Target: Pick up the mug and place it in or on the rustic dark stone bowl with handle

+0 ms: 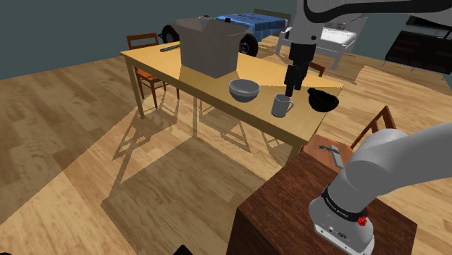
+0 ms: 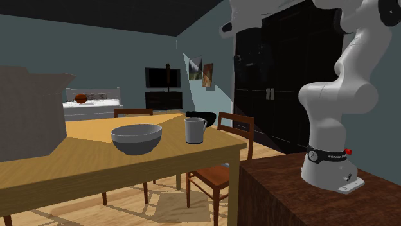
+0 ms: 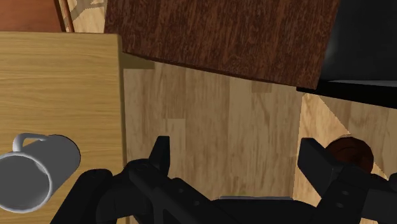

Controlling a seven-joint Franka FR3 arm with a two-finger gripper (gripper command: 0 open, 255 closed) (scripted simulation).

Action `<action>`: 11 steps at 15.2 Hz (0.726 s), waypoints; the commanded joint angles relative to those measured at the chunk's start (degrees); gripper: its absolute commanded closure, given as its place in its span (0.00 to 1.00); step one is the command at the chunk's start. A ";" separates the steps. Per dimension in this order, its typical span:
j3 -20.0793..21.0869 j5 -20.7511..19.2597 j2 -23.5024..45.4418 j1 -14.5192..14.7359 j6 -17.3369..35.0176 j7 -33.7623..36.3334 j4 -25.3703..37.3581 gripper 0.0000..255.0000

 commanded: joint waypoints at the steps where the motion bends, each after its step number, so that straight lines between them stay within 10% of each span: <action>1: -1.91 -1.43 2.55 -0.82 2.73 -2.27 -0.13 0.00; 11: -10.25 -4.82 18.63 -3.79 14.08 -12.30 5.02 0.00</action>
